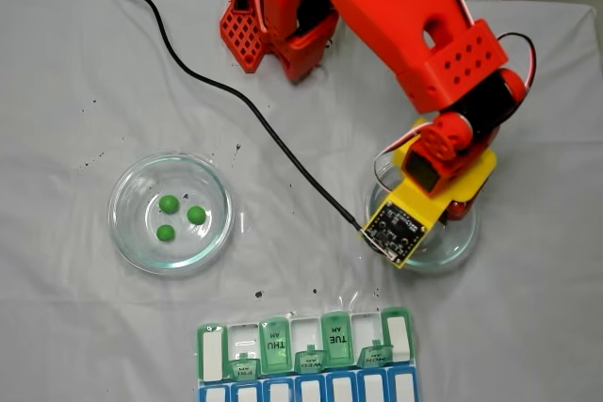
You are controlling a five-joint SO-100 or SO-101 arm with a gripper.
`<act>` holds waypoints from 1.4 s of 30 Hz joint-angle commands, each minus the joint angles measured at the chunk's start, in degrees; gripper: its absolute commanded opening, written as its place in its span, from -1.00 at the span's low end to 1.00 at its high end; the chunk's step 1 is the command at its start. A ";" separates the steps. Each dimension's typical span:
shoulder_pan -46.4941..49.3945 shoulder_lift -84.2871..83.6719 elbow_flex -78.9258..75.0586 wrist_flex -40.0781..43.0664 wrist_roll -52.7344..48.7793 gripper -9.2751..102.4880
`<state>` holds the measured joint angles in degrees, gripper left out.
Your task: Sort medicines into box.
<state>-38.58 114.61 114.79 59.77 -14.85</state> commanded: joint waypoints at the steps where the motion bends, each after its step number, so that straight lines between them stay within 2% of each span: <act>1: 0.53 1.05 0.00 -1.14 1.32 -0.42; 32: -1.14 -5.80 1.67 -7.56 2.20 -0.30; 36: -1.41 -5.80 1.85 -7.65 2.29 -0.32; 42: -1.93 -6.33 2.11 -7.21 2.29 -0.54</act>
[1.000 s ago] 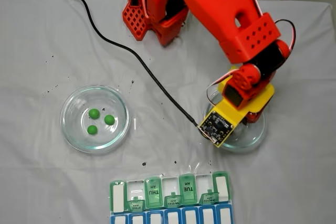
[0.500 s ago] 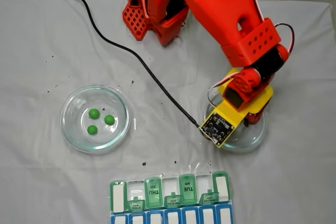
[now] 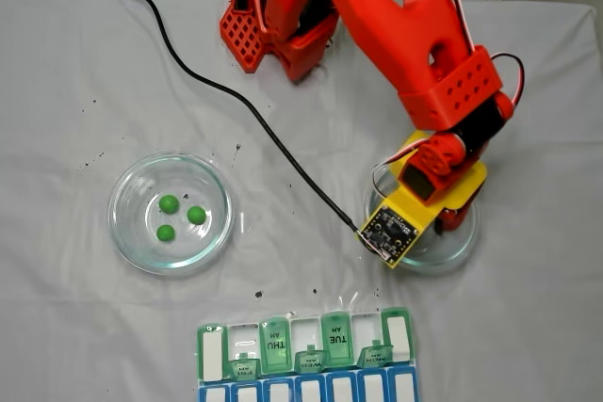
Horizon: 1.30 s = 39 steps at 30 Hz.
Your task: Sort medicines into box.
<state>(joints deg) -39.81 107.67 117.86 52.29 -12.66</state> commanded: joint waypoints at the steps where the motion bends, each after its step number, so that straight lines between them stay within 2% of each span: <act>1: -0.88 0.53 -0.97 0.44 0.18 -0.54; 9: -1.76 -0.18 -0.97 1.49 0.00 -0.63; 13: -2.11 -0.35 -1.05 2.02 -0.35 -0.83; 24: -1.05 11.51 -6.33 9.49 -3.87 -0.83; 30: 3.87 16.26 -14.77 15.56 -2.99 -0.83; 39: 19.60 13.01 -19.51 5.62 2.64 -0.83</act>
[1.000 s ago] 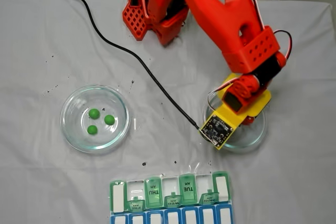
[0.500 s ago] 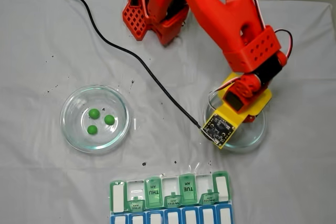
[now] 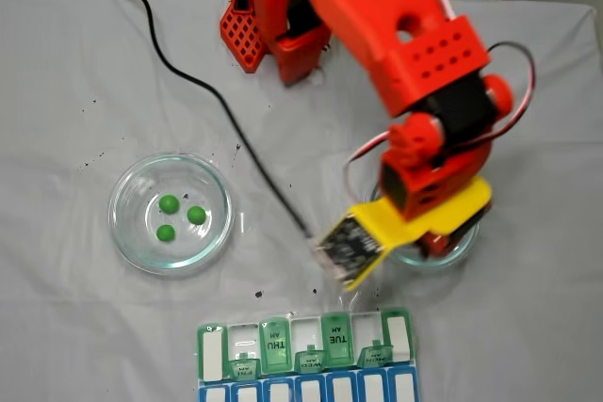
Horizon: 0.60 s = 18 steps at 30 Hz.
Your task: Sort medicines into box.
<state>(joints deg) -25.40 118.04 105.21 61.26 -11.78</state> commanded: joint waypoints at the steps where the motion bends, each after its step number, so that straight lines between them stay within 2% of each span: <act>1: 6.68 0.70 -8.09 -3.16 2.37 -0.83; 6: 10.81 -5.01 -10.37 -3.52 4.31 -0.83; 18: 11.95 -13.18 -10.55 -13.27 3.08 -0.84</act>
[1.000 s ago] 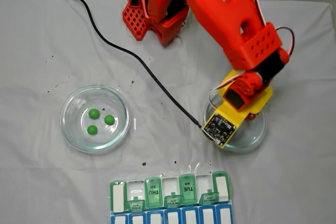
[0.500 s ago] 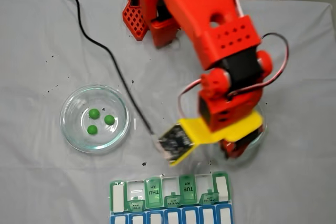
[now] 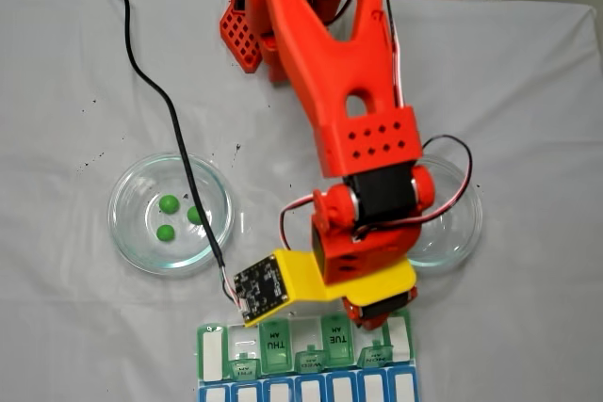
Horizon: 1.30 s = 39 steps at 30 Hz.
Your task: Sort medicines into box.
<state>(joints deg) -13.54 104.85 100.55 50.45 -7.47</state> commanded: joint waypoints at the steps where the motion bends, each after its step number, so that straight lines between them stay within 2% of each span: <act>1: 0.00 -1.05 -6.59 -2.64 -1.32 -0.84; 15: -3.78 0.79 -2.37 -11.43 -4.57 -0.84; 24: -3.60 -4.13 -3.25 -12.66 -5.80 -0.84; 30: -2.46 -6.68 -5.45 -11.60 -6.68 -0.84; 36: -1.05 -8.70 -8.79 -7.12 -6.50 -0.84; 39: -1.23 -8.53 -7.73 -8.88 -6.86 -0.84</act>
<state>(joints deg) -15.21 94.66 96.77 42.45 -13.54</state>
